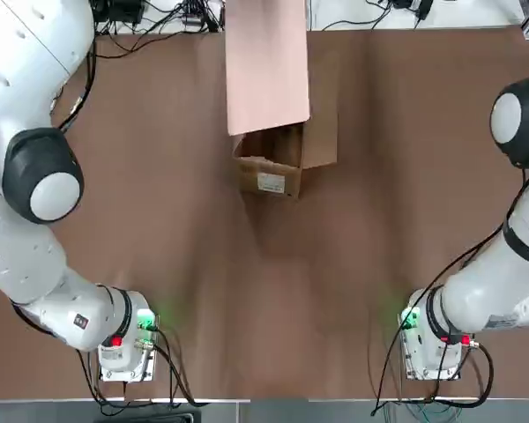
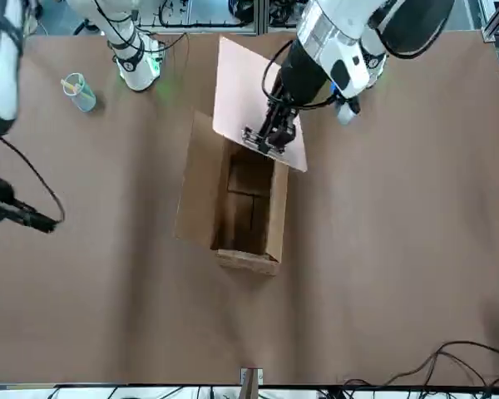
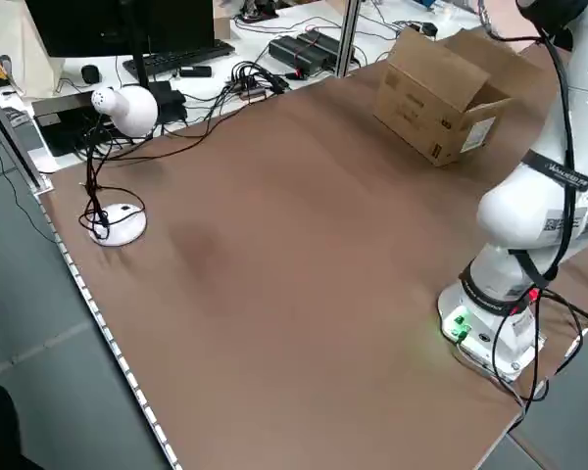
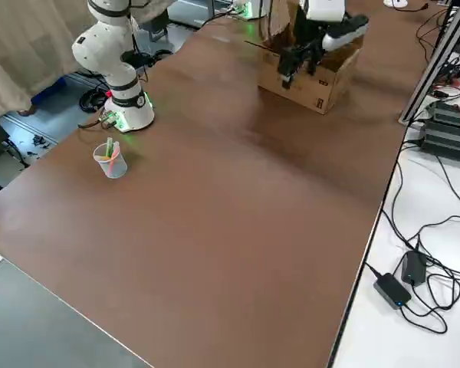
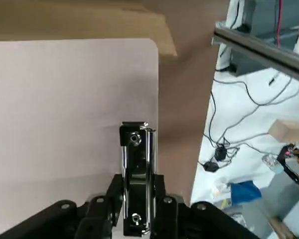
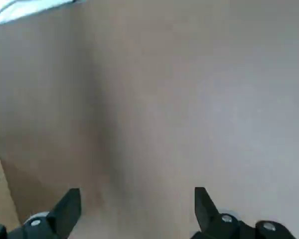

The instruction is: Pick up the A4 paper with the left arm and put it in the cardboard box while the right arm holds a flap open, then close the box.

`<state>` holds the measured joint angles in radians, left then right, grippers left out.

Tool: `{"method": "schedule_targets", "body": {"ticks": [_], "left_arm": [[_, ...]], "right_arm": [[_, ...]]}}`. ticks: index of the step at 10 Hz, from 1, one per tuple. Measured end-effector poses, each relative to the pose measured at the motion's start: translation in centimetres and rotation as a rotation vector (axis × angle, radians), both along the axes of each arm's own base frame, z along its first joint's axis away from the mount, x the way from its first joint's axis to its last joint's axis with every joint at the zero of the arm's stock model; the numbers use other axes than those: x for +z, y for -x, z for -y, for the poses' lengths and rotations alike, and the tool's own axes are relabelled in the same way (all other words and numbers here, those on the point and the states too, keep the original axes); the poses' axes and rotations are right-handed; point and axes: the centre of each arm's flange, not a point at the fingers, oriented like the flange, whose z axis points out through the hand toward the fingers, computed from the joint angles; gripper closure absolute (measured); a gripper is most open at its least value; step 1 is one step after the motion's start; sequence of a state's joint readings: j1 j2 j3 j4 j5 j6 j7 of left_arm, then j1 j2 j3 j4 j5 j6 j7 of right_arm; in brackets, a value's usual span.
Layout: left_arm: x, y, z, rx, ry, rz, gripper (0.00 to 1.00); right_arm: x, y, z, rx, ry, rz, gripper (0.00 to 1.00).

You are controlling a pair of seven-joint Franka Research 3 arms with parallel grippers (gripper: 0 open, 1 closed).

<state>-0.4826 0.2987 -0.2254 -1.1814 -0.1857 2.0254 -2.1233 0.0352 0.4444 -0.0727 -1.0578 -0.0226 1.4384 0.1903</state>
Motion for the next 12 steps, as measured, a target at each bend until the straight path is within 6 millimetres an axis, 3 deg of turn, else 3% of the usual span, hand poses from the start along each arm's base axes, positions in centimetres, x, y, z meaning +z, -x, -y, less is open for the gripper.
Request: {"method": "schedule_targets", "body": {"ticks": [2,5,9,12], "left_arm": [[-1.4,0.1,2.6,-0.015,0.038,0.029,0.70],[-5.3,-0.8,5.6,-0.039,0.053,0.037,0.70],[-7.5,-1.7,6.1,-0.089,0.024,0.051,0.70],[-10.5,-2.6,6.5,-0.095,-0.001,0.019,0.70]], "right_arm": [[0.5,0.5,0.2,0.105,-0.011,-0.019,0.00],[0.3,0.5,-0.7,0.126,-0.015,-0.024,0.00],[0.3,0.5,-0.7,0.127,-0.015,-0.025,0.00],[0.2,0.5,-0.7,0.127,-0.015,-0.026,0.00]]}}
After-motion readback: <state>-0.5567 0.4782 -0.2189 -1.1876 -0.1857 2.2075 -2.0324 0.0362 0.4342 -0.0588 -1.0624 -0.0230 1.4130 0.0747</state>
